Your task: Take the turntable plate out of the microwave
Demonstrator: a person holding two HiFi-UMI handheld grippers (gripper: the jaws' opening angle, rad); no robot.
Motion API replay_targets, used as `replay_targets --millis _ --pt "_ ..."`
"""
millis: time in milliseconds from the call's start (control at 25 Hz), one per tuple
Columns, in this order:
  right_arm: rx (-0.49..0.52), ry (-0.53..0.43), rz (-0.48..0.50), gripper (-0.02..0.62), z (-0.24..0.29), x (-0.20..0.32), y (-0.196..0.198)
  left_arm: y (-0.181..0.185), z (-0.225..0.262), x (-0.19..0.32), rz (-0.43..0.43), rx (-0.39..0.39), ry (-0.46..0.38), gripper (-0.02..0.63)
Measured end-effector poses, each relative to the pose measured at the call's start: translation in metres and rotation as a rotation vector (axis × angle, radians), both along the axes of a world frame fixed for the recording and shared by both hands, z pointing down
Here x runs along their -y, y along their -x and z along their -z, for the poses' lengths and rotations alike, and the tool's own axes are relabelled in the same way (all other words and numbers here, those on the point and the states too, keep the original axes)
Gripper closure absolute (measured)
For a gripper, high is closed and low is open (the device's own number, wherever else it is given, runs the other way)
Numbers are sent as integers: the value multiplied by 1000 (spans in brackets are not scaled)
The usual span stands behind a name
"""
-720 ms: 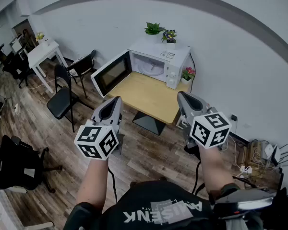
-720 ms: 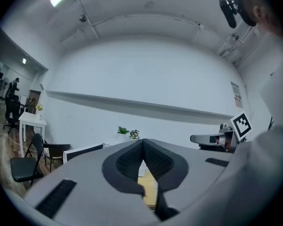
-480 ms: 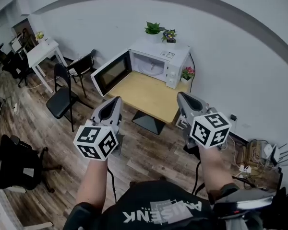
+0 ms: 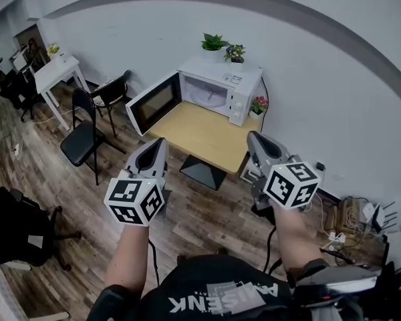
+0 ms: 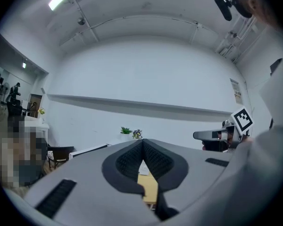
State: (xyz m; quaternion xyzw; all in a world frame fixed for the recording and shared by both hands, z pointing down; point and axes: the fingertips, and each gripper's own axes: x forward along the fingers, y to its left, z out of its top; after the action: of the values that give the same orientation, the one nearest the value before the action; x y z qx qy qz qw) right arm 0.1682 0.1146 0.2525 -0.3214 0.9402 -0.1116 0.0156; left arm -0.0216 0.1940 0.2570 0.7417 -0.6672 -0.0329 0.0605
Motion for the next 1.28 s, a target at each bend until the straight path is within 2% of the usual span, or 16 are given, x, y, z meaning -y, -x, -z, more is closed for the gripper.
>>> replay_targets --millis 520,680,800,1040,1280 --pt "-43 -19 -1 592 -5 -35 37 28 -6 -28 -34 -36 -7 604" --pt "-39 -19 -14 592 -9 -49 48 38 -15 -38 -35 10 2 604" --pt "-45 -2 -13 592 -16 -55 57 47 -20 -41 -35 0 9 604" --pt "-53 -9 -15 592 -14 -51 72 64 -21 -41 -35 -17 7 604" --pt "-51 -3 26 592 -16 -26 96 78 -26 -28 -17 -4 28 604"
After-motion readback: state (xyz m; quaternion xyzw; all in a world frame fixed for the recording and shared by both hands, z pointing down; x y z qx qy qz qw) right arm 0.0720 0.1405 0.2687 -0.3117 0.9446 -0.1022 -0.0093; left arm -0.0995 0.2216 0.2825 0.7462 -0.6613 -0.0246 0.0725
